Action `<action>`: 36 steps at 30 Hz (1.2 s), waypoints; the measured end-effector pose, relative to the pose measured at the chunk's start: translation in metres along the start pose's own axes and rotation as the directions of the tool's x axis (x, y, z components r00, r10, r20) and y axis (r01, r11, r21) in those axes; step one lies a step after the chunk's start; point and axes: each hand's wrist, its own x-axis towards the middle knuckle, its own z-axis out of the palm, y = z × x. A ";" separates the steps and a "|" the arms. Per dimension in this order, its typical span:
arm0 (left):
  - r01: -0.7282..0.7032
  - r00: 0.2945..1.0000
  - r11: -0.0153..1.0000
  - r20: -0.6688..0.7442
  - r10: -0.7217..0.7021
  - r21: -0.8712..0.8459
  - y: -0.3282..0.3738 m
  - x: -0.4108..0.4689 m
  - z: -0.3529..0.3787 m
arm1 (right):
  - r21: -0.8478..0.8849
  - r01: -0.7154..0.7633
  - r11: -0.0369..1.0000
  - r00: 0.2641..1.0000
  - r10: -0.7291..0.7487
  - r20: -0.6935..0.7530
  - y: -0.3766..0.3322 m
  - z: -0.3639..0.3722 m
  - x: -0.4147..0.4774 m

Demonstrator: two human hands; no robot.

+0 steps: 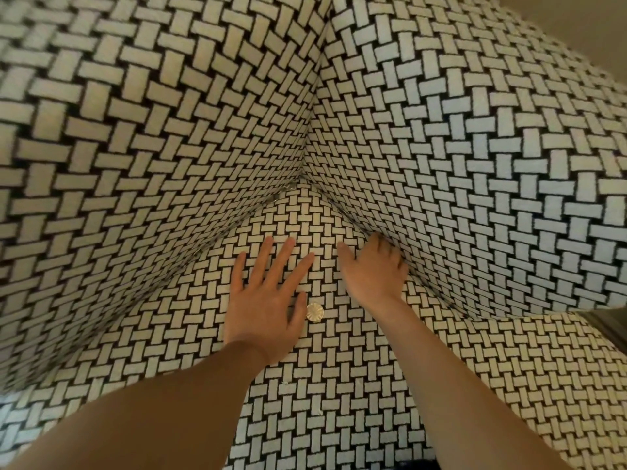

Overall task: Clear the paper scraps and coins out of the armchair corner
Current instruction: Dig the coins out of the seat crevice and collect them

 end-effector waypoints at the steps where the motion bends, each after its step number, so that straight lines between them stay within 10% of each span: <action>1: 0.000 1.000 1.000 0.000 0.000 0.000 0.000 0.000 0.000 | -0.029 -0.005 1.000 1.000 0.005 0.006 0.000 0.000 0.003; 12: -0.002 1.000 1.000 0.004 0.002 -0.005 0.000 0.001 -0.001 | -0.103 -0.080 0.991 0.976 0.099 0.193 -0.008 -0.015 0.021; 36: -0.001 1.000 1.000 -0.005 0.001 -0.012 0.000 0.000 -0.001 | 0.615 -0.133 0.777 0.948 -0.082 0.309 0.026 -0.024 0.012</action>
